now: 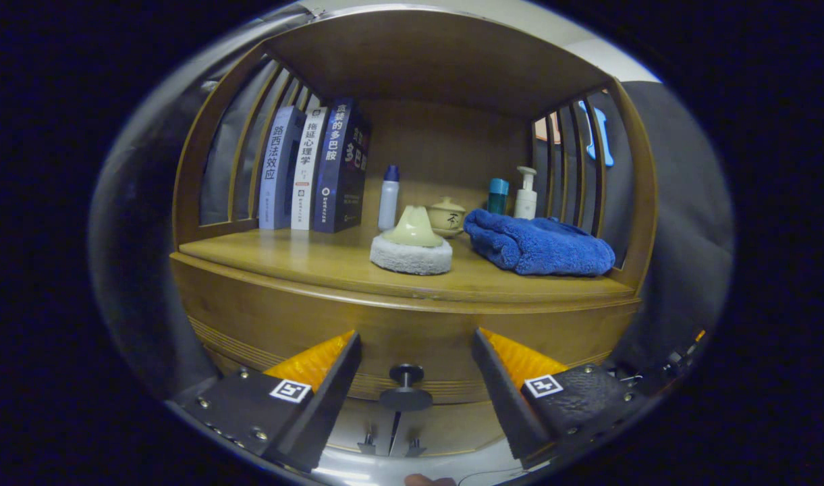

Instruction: Pull open the drawer, take out the items inside it, and place them on the countertop above the cabinet.

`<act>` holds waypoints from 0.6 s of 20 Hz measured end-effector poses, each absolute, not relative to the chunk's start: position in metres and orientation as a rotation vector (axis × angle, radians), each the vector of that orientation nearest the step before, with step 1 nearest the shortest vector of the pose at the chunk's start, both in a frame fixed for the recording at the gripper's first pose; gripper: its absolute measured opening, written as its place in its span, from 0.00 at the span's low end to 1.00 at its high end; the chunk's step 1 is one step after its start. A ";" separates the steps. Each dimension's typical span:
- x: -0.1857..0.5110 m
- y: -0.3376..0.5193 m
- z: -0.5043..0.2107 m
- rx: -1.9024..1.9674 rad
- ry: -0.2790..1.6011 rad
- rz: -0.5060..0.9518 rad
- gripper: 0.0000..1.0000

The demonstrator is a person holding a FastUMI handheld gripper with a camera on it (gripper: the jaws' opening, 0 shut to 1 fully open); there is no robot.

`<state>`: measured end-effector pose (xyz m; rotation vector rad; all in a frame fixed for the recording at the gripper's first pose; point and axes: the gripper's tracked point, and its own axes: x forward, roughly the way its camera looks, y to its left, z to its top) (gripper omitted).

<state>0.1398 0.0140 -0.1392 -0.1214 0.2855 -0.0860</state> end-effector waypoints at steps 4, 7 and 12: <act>0.138 0.015 -0.132 -0.135 0.271 -0.077 0.99; 0.138 0.017 -0.106 -0.141 0.202 -0.060 0.99; 0.120 0.009 -0.063 -0.126 0.123 -0.024 0.99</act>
